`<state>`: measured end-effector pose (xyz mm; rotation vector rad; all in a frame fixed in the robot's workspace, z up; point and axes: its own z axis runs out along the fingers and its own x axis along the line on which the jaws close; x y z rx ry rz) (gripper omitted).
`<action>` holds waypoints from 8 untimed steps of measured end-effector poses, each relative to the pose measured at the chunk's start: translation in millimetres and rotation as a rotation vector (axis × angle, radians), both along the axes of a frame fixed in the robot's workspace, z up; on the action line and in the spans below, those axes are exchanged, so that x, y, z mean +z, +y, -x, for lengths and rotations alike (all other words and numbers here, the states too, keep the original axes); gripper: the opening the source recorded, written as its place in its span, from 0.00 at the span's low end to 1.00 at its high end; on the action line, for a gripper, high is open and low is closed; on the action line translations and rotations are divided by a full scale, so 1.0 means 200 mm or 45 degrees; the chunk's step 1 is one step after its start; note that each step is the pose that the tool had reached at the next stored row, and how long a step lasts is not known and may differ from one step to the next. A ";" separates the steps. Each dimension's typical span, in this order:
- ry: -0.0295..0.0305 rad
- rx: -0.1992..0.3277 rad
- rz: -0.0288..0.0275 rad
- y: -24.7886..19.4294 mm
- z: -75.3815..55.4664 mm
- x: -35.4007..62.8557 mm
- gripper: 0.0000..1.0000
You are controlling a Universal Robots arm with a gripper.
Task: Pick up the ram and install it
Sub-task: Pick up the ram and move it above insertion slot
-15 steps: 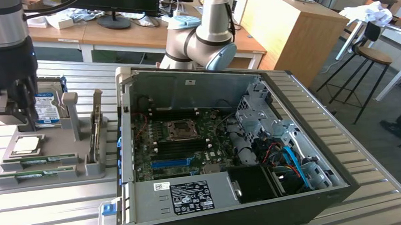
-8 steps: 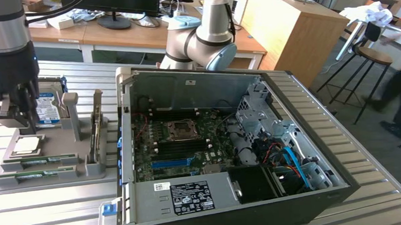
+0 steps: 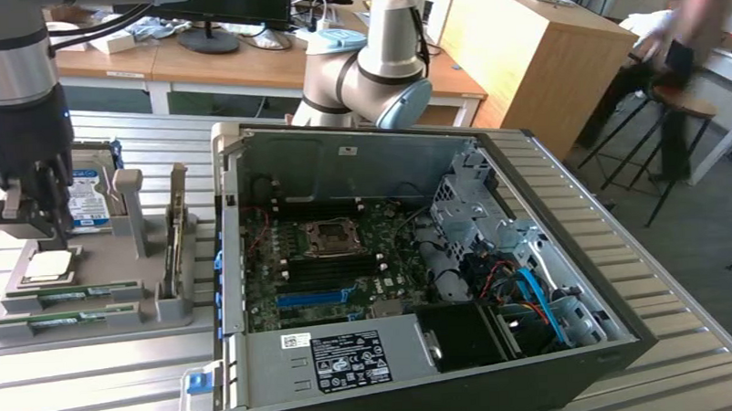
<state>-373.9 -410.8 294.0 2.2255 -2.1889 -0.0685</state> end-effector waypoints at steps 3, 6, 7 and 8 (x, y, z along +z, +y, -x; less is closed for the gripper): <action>0.0000 0.000 0.0000 0.000 0.00 -0.012 0.36; 0.0000 0.000 0.0000 0.000 0.00 -0.025 0.36; 0.0001 0.000 0.0000 0.000 0.00 -0.030 0.36; 0.0001 0.000 0.0000 0.000 0.00 -0.034 0.36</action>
